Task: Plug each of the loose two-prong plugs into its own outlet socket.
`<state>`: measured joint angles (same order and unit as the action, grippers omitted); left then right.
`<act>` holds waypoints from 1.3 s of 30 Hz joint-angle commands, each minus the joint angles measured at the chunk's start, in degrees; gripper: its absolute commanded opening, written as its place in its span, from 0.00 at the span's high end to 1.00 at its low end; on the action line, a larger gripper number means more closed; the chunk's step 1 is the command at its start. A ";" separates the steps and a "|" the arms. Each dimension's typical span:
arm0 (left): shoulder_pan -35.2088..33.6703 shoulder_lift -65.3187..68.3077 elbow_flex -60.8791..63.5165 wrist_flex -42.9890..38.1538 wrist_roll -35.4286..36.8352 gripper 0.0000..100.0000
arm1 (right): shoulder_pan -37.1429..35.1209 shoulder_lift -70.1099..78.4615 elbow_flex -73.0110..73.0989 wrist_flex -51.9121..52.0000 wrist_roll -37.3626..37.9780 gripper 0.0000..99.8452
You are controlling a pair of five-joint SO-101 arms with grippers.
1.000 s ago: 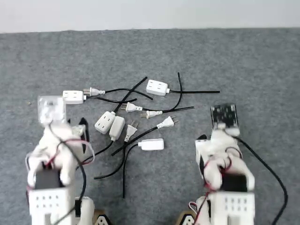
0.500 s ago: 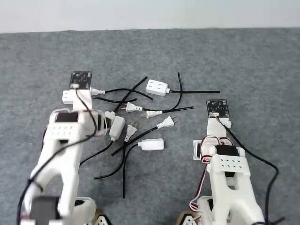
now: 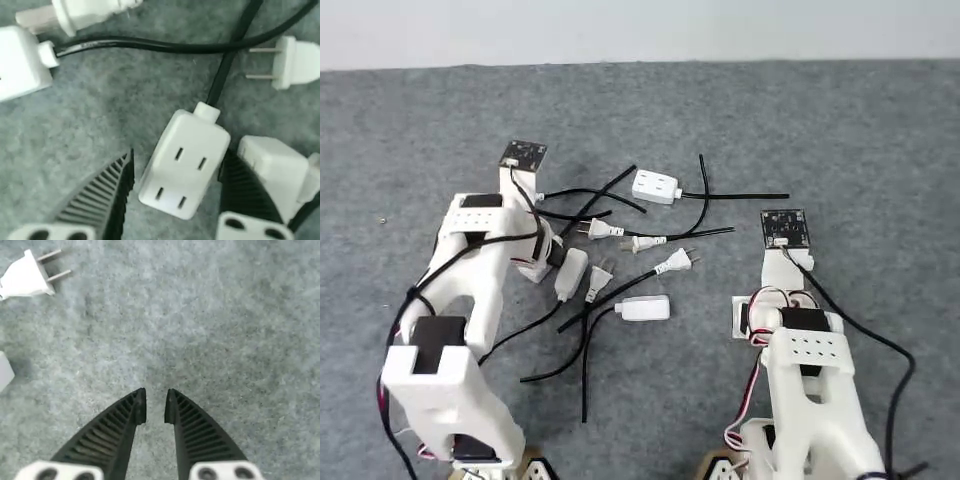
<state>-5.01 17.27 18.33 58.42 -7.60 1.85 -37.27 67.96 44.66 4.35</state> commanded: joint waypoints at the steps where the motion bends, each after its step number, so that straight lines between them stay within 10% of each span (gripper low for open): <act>1: -0.09 0.00 -3.30 0.70 -0.97 0.81 | 0.84 0.13 -3.60 -1.10 -0.70 0.92; 11: 2.37 0.09 -2.86 4.92 0.00 0.99 | 0.84 0.22 -3.60 -1.10 -0.70 0.92; 18: 2.37 -8.00 -6.20 18.73 23.38 0.99 | 0.84 0.22 -3.34 -1.89 -0.62 0.92; 23: 6.68 -26.73 -4.35 28.13 24.09 0.99 | 0.92 0.75 -3.34 -2.68 -0.35 0.92; 39: 2.11 -42.46 27.56 17.41 24.26 0.99 | 0.48 0.75 -2.81 -2.59 -0.26 0.92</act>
<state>0.26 -22.99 44.18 79.16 18.95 2.29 -36.75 67.87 42.81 4.35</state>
